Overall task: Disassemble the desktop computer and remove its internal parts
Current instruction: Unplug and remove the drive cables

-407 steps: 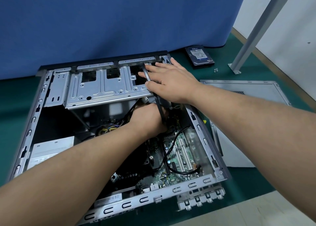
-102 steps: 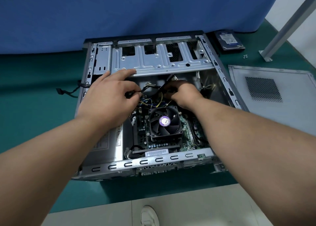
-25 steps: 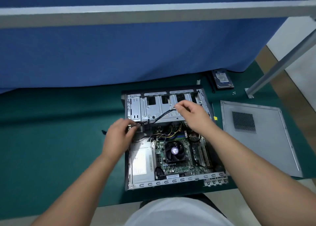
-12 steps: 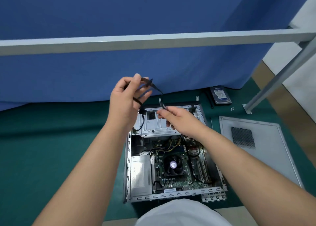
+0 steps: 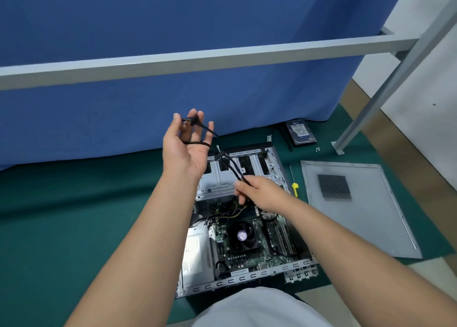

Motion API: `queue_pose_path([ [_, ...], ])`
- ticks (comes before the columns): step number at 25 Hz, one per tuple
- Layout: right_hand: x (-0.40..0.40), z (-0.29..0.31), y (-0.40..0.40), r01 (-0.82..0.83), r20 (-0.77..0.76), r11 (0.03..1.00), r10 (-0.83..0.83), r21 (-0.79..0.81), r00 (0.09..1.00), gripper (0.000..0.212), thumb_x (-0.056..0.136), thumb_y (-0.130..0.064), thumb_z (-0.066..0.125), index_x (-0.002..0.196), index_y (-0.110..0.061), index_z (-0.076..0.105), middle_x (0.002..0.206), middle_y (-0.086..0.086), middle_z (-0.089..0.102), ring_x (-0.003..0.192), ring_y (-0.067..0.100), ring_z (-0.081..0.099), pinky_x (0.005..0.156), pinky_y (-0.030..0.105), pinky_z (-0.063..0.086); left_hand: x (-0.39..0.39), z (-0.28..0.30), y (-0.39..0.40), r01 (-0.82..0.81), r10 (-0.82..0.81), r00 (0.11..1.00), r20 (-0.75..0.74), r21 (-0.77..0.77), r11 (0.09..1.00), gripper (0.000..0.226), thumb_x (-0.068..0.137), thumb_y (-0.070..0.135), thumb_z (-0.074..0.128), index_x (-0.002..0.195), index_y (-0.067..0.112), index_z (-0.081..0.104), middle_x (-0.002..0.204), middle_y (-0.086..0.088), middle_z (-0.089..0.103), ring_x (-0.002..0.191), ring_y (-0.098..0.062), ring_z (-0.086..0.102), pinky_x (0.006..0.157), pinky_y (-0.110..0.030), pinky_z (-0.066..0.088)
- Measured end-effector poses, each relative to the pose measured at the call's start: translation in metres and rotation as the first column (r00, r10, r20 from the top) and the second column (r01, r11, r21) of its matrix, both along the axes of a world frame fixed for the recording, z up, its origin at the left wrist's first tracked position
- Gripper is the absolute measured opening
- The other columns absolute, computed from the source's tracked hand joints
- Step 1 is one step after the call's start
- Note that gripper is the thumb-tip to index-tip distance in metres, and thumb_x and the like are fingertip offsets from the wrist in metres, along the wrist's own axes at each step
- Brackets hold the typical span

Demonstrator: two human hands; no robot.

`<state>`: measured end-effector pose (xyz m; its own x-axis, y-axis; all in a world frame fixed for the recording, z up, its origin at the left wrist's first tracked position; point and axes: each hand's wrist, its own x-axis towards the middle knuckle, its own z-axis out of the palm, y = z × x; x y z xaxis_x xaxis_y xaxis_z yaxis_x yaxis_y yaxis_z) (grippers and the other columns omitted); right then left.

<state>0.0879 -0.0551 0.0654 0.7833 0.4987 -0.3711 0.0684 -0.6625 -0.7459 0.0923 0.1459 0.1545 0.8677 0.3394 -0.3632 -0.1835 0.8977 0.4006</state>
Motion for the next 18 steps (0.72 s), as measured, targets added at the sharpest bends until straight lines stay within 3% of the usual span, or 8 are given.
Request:
queue_pose_path([
  [3, -0.003, -0.007, -0.011, -0.014, 0.032, 0.999, 0.016, -0.041, 0.999, 0.043, 0.100, -0.063, 0.045, 0.086, -0.026, 0.064, 0.076, -0.008, 0.067, 0.067, 0.007, 0.060, 0.064, 0.029, 0.047, 0.002, -0.011, 0.013, -0.077, 0.067, 0.995, -0.069, -0.148, 0.986, 0.024, 0.102, 0.022, 0.062, 0.082, 0.010, 0.056, 0.071, -0.007, 0.065, 0.066, -0.023, 0.067, 0.081, -0.043, 0.061],
  [6, 0.000, -0.011, -0.017, -0.064, 0.090, 0.993, 0.073, -0.096, 0.993, 0.057, 0.098, -0.068, 0.043, 0.108, -0.017, 0.066, 0.105, 0.004, 0.071, 0.097, 0.020, 0.066, 0.087, 0.034, 0.052, 0.002, -0.023, 0.027, -0.120, 0.098, 0.988, -0.115, -0.202, 0.972, 0.030, 0.102, 0.020, 0.061, 0.076, 0.010, 0.051, 0.064, -0.007, 0.056, 0.054, -0.022, 0.058, 0.076, -0.041, 0.061],
  [7, 0.001, -0.011, -0.018, -0.059, 0.094, 0.993, 0.069, -0.104, 0.993, 0.061, 0.098, -0.068, 0.042, 0.112, -0.014, 0.066, 0.108, 0.006, 0.071, 0.101, 0.020, 0.065, 0.089, 0.031, 0.051, 0.002, -0.028, 0.029, -0.109, 0.087, 0.989, -0.123, -0.192, 0.975, 0.029, 0.102, 0.018, 0.061, 0.076, 0.010, 0.051, 0.064, -0.007, 0.055, 0.053, -0.022, 0.057, 0.076, -0.041, 0.061],
  [9, 0.004, -0.010, -0.021, -0.035, 0.100, 0.993, 0.046, -0.114, 0.994, 0.057, 0.099, -0.067, 0.041, 0.104, -0.016, 0.066, 0.096, -0.002, 0.070, 0.090, 0.014, 0.064, 0.077, 0.023, 0.047, -0.001, -0.037, 0.034, -0.043, 0.026, 0.990, -0.141, -0.120, 0.992, 0.027, 0.100, 0.016, 0.060, 0.074, 0.009, 0.057, 0.066, -0.007, 0.058, 0.059, -0.022, 0.060, 0.082, -0.044, 0.060],
  [11, 0.007, -0.009, -0.024, 0.008, 0.118, 0.995, 0.004, -0.102, 0.993, 0.045, 0.102, -0.062, 0.041, 0.087, -0.024, 0.062, 0.071, -0.017, 0.060, 0.068, 0.001, 0.055, 0.063, 0.023, 0.042, -0.009, -0.053, 0.039, 0.117, -0.107, 0.973, -0.205, 0.036, 0.993, 0.028, 0.097, 0.017, 0.063, 0.071, 0.011, 0.072, 0.079, -0.005, 0.070, 0.075, -0.022, 0.068, 0.089, -0.046, 0.057],
  [13, 0.008, -0.011, -0.029, 0.068, 0.124, 0.993, -0.056, -0.095, 0.991, 0.041, 0.104, -0.056, 0.042, 0.081, -0.026, 0.057, 0.062, -0.015, 0.050, 0.058, 0.001, 0.047, 0.058, 0.027, 0.038, -0.023, -0.076, 0.043, 0.354, -0.280, 0.899, -0.336, 0.184, 0.917, 0.016, 0.096, 0.022, 0.065, 0.092, 0.018, 0.080, 0.104, -0.002, 0.075, 0.095, -0.023, 0.070, 0.092, -0.045, 0.056],
  [15, 0.009, -0.016, -0.036, 0.111, 0.117, 0.989, -0.099, -0.101, 0.988, 0.042, 0.105, -0.052, 0.043, 0.079, -0.021, 0.055, 0.066, -0.009, 0.048, 0.061, 0.010, 0.047, 0.060, 0.032, 0.038, -0.038, -0.101, 0.045, 0.552, -0.424, 0.796, -0.433, 0.230, 0.801, 0.021, 0.099, 0.024, 0.062, 0.115, 0.020, 0.075, 0.122, -0.001, 0.073, 0.110, -0.028, 0.069, 0.091, -0.043, 0.056],
  [18, 0.009, -0.021, -0.044, 0.131, 0.079, 0.979, -0.119, -0.159, 0.990, 0.045, 0.106, -0.048, 0.045, 0.077, -0.014, 0.054, 0.069, -0.002, 0.049, 0.067, 0.016, 0.050, 0.065, 0.032, 0.038, -0.054, -0.124, 0.043, 0.769, -0.566, 0.616, -0.548, 0.263, 0.582, 0.031, 0.104, 0.028, 0.052, 0.129, 0.022, 0.069, 0.128, -0.006, 0.072, 0.119, -0.031, 0.068, 0.097, -0.046, 0.055],
])
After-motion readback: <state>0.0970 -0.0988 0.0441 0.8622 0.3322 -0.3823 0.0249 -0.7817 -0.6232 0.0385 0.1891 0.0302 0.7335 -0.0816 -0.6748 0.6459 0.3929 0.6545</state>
